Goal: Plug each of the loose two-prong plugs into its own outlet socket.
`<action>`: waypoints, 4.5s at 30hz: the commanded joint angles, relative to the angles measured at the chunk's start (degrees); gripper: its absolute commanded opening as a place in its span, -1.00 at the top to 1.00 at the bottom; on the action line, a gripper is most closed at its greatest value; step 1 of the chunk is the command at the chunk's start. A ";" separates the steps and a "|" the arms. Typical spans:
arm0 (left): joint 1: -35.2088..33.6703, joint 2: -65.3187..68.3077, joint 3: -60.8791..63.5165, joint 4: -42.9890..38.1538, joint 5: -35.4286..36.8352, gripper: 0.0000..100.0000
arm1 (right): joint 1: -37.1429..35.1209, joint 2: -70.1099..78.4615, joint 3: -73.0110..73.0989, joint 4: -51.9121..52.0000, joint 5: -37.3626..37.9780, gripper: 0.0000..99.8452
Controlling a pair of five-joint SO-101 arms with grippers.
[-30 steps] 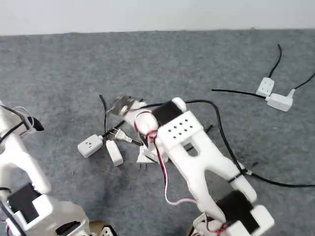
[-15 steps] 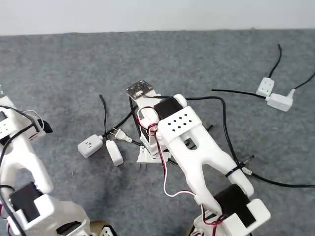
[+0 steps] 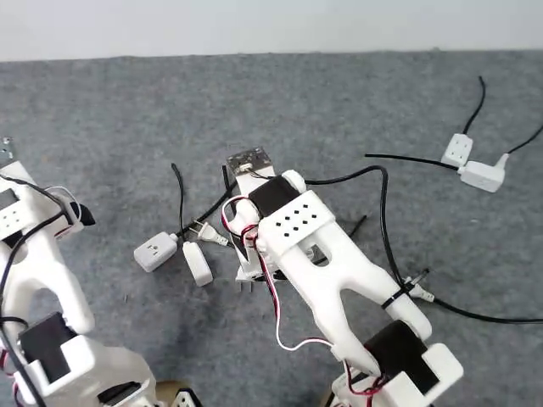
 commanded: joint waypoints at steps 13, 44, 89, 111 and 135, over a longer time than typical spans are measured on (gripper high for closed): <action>0.35 -2.90 -0.40 -0.88 1.05 0.47 | 0.48 -0.75 8.62 -13.67 -1.05 0.98; 0.44 -2.90 1.98 -3.96 1.05 0.47 | 0.48 -9.63 8.26 -10.15 -0.53 0.98; 0.44 -2.55 2.15 -5.19 1.05 0.47 | 1.36 -0.92 8.44 -17.45 -0.79 0.98; 0.44 -2.37 2.15 -5.19 1.05 0.47 | 1.27 7.87 7.38 -19.91 -0.62 0.98; 14.07 -13.89 -1.54 -2.29 -2.55 0.47 | 9.63 -20.88 6.77 -18.15 23.91 0.98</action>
